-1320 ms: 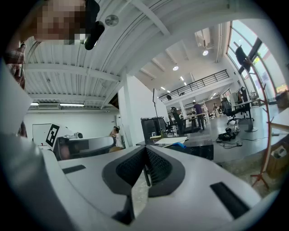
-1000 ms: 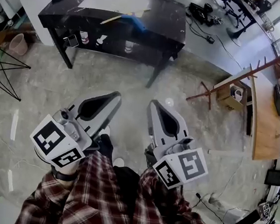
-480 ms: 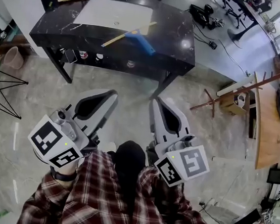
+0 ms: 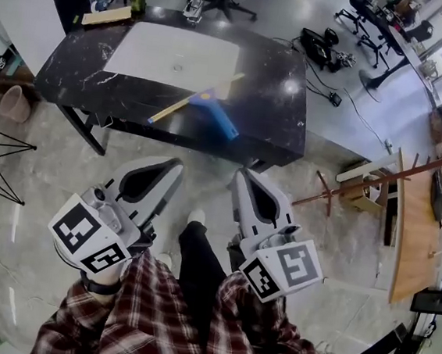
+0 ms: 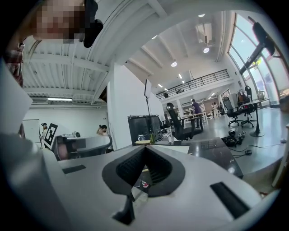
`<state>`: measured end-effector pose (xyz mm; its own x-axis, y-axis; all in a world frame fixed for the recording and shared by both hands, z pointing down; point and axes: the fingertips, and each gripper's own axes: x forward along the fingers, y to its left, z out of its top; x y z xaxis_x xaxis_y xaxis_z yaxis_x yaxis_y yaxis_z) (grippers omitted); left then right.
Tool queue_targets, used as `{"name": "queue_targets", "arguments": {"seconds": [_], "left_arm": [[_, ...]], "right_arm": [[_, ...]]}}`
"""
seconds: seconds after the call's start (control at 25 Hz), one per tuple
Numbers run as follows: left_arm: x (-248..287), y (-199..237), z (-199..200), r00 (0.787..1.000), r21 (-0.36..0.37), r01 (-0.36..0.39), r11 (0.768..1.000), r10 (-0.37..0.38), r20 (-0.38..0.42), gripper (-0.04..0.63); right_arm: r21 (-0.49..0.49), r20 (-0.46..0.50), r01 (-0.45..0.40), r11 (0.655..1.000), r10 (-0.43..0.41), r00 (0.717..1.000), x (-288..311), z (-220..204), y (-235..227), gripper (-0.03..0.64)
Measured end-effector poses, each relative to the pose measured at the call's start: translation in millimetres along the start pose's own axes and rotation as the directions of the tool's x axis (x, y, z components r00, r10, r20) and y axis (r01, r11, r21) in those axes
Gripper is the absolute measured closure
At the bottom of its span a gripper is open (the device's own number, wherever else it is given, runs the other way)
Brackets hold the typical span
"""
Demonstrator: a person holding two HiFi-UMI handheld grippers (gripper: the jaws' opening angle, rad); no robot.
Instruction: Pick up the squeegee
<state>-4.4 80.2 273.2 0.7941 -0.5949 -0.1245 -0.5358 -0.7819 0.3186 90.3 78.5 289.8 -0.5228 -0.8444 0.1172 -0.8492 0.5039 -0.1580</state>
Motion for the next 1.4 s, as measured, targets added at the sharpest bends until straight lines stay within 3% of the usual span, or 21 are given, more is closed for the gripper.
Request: {"name": "queue_targets", "arguments": {"seconds": [0.2, 0.44, 0.88, 1.2, 1.4], "left_arm": [[59.7, 40.6, 20.8, 1.000, 0.008, -0.025, 1.000, 0.024, 0.016, 0.586], [117.5, 74.1, 26.6, 0.998, 0.009, -0.051, 0.999, 0.050, 0.033, 0.586], [140.5, 135.3, 22.8, 0.992, -0.029, -0.127, 0.991, 0.127, 0.014, 0.586], [146.5, 207.6, 40.2, 0.999, -0.051, -0.032, 0.998, 0.030, -0.035, 0.586], [145.4, 253.3, 58.6, 0.994, -0.068, 0.062, 0.996, -0.067, -0.082, 0.586]], "right_arm": [[-0.019, 0.006, -0.032, 0.999, 0.032, 0.999, 49.2, 32.8, -50.0, 0.606], [-0.023, -0.017, -0.073, 0.997, 0.072, 0.997, 92.3, 42.6, -104.4, 0.606], [-0.006, -0.096, -0.136, 0.991, 0.135, 0.986, 160.4, 30.7, -129.9, 0.606], [0.020, -0.098, -0.031, 0.999, 0.033, 0.995, 229.4, 28.4, -129.2, 0.606], [0.036, -0.092, 0.089, 0.995, -0.086, 0.992, 265.0, 31.8, -126.0, 0.606]]}}
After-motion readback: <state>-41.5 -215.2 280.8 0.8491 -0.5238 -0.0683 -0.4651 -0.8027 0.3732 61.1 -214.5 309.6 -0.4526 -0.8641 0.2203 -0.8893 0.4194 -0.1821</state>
